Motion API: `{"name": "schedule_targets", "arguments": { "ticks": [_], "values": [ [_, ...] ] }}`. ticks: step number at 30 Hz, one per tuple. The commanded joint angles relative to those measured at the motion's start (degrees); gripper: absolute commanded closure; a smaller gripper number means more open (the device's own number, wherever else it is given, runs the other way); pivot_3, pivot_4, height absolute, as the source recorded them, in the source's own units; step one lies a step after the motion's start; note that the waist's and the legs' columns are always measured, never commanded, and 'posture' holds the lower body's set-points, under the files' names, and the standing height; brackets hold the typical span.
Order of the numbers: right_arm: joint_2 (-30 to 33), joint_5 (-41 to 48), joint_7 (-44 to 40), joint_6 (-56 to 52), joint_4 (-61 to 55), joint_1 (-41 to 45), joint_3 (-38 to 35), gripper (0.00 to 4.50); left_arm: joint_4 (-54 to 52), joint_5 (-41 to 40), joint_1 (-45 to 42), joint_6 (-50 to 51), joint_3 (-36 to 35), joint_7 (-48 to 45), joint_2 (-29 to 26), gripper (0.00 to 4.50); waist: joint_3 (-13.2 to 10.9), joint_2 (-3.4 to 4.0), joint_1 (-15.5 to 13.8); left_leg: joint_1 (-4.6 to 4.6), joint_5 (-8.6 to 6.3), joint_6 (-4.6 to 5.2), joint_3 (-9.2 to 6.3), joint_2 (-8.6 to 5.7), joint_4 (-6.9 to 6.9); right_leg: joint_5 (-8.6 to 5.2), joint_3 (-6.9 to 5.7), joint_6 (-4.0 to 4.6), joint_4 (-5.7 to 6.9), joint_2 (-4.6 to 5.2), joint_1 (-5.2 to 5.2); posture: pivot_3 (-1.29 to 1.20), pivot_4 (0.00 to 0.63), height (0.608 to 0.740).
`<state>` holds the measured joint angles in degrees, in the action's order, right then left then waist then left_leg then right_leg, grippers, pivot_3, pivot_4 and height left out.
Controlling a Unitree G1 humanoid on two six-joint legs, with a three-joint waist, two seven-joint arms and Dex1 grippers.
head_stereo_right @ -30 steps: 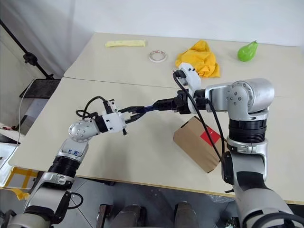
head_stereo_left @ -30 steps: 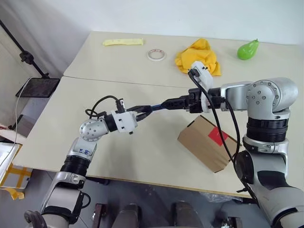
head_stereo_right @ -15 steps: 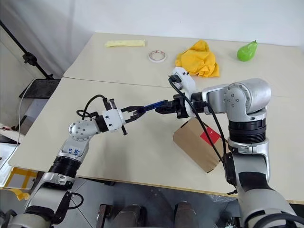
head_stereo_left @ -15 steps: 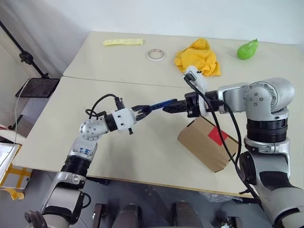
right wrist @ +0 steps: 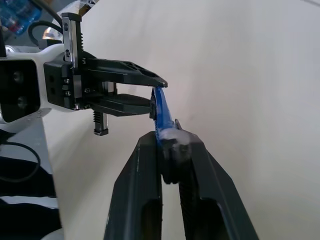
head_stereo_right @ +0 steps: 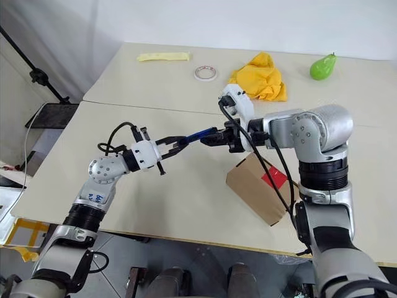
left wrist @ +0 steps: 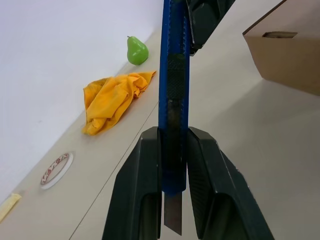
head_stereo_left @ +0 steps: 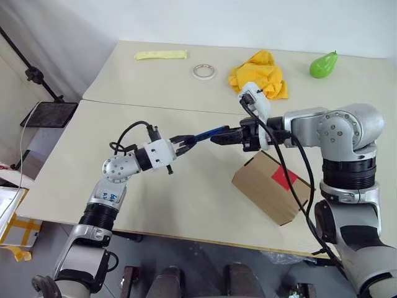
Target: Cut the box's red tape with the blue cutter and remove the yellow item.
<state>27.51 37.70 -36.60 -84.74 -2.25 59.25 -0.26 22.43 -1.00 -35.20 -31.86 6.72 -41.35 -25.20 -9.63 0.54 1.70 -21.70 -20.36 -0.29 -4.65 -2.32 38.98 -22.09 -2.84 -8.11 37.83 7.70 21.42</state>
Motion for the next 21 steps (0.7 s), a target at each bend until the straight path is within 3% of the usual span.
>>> {"name": "schedule_targets", "arguments": {
  "ticks": [1,2,21],
  "values": [
    [0.73,-0.71,1.0,2.67,-1.75,0.51,-0.86,2.74,-3.16,-0.66,0.43,-1.19,0.84,-1.25,0.13,4.09,0.0,0.0,0.0,0.0,0.0,0.0,0.0,0.0,0.0,0.0,0.0,0.0,0.01,0.0,0.0,0.0,0.15,0.74],
    [0.75,-0.69,0.94,2.86,-1.68,0.61,-0.87,2.4,-3.18,-0.65,0.44,-1.19,0.86,-1.33,0.14,4.09,0.0,0.0,0.0,0.0,0.0,0.0,0.0,-0.01,0.01,0.0,0.0,0.0,0.0,0.0,0.0,0.0,0.15,0.74],
    [1.95,1.99,-2.43,-0.27,-0.81,-0.56,-0.12,2.4,-3.24,-0.37,0.08,-1.43,0.53,-0.84,0.07,4.09,0.0,0.0,-0.01,-0.01,0.0,0.0,0.01,-0.01,0.06,0.0,0.0,0.0,0.04,-0.01,0.01,0.0,0.15,0.74]
  ]
}}
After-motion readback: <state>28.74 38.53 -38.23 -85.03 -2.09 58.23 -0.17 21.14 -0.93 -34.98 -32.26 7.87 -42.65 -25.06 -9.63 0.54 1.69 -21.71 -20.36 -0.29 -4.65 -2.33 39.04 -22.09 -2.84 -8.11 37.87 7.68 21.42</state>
